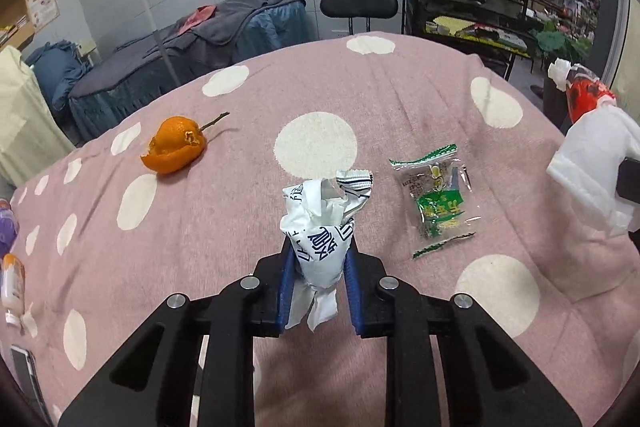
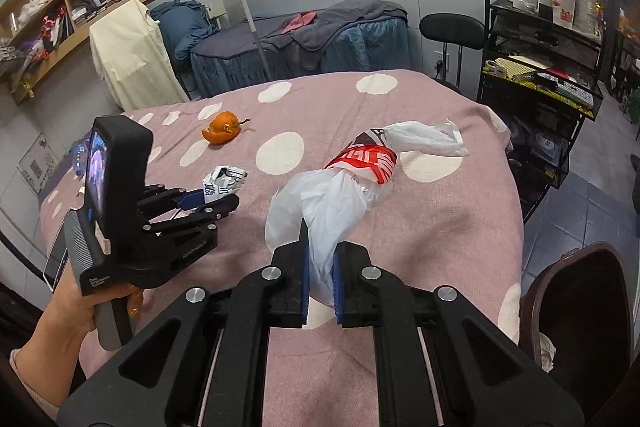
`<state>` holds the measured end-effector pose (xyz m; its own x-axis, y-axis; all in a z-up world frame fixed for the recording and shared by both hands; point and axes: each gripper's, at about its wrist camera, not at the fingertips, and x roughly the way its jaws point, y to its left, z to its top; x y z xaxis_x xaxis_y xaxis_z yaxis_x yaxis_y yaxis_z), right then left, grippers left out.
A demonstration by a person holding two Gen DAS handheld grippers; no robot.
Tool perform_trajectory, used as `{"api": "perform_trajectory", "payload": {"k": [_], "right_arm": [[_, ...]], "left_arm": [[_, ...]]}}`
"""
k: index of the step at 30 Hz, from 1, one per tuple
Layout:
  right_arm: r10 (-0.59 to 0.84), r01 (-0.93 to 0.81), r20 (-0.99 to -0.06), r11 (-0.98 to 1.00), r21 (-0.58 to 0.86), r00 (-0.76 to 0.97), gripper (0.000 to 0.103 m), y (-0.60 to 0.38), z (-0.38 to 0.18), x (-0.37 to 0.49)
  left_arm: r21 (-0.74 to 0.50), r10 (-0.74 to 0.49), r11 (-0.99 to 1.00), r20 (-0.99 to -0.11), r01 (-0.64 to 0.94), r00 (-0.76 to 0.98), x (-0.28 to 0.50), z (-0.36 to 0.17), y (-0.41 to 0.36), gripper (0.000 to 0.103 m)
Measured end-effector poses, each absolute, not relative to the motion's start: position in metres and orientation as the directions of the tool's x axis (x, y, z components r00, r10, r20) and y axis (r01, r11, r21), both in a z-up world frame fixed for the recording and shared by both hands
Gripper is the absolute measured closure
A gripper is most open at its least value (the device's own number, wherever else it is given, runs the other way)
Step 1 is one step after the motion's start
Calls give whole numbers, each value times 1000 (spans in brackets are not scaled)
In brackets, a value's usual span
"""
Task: Collect trash
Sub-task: 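Carry the white plastic bag over the brown bin with the right tool, then open the right tool to drop the bag into the bin while the left tool carries the wrapper over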
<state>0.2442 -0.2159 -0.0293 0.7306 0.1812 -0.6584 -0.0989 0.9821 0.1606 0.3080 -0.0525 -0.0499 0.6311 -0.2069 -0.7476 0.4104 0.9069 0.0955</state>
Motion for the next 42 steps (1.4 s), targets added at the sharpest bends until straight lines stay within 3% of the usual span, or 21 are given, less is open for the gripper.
{"api": "perform_trajectory", "payload": {"k": [7, 27, 42], "right_arm": [[170, -91, -628, 983, 156, 760, 93, -225, -22, 213], [7, 122, -568, 974, 189, 823, 93, -322, -14, 107], [-176, 414, -684, 888, 201, 708, 93, -427, -78, 69]], "left_arm": [[-15, -289, 922, -690, 387, 664, 268, -30, -40, 81], [-138, -500, 838, -581, 529, 641, 181, 0, -106, 81], [-172, -624, 726, -572, 666, 533, 154, 2, -186, 81]]}}
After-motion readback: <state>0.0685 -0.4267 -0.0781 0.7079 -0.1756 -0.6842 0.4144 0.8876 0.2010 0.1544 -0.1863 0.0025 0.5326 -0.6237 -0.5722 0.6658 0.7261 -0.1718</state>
